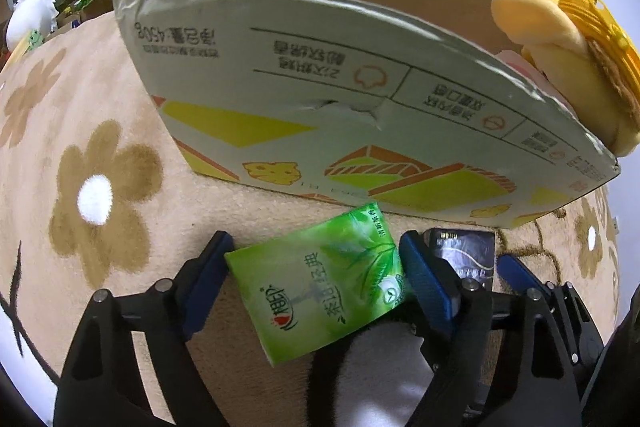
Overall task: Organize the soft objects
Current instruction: 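Grasp the green tissue pack with the left tool while the right tool grasps the black Face pack, then lift both tissue packs and carry them over the box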
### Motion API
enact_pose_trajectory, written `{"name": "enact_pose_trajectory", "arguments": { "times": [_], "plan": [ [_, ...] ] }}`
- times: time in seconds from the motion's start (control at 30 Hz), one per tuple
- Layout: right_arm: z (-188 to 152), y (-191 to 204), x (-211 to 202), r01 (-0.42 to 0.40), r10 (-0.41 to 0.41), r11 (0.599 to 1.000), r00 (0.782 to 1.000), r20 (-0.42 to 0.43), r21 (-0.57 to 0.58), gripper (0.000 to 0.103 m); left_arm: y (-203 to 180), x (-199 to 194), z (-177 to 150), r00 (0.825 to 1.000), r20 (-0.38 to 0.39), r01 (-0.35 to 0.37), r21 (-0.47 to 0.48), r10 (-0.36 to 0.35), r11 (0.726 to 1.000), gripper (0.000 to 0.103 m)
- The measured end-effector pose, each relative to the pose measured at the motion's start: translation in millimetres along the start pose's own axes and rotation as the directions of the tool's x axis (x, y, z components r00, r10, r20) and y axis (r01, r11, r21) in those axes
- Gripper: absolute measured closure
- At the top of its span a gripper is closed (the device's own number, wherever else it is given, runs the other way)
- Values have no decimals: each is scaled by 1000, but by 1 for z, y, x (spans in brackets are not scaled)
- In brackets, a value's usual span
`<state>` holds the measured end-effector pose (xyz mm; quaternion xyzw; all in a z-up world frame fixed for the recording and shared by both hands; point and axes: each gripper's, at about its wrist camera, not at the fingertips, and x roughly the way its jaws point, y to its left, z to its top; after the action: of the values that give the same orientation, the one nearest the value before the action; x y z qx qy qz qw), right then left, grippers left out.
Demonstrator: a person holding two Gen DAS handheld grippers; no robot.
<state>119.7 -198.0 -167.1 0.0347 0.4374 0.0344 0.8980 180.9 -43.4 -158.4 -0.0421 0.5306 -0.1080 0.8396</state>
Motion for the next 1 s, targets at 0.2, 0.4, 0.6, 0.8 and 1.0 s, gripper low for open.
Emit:
{"name": "enact_pose_trajectory", "arguments": {
  "times": [0.2, 0.4, 0.6, 0.8, 1.0],
  "plan": [
    [0, 13, -2, -29, 28, 999, 1000, -11, -32, 51, -5, 3, -1, 1000, -15, -3, -10, 3, 1000, 22],
    [0, 18, -5, -39, 38, 999, 999, -8, -38, 53, -6, -1, 4, 1000, -13, -11, -3, 11, 1000, 23],
    [-3, 2, -9, -61, 61, 998, 998, -15, 9, 54, -14, -9, 7, 999, -3, -32, 9, 32, 999, 24],
    [-2, -3, -15, -49, 49, 999, 999, -15, 15, 54, -20, -16, 6, 1000, 4, -30, 25, 30, 999, 24],
    [2, -5, -21, -34, 34, 999, 999, -11, 32, 55, -24, -30, 6, 999, 25, -29, 46, 28, 999, 24]
  ]
}}
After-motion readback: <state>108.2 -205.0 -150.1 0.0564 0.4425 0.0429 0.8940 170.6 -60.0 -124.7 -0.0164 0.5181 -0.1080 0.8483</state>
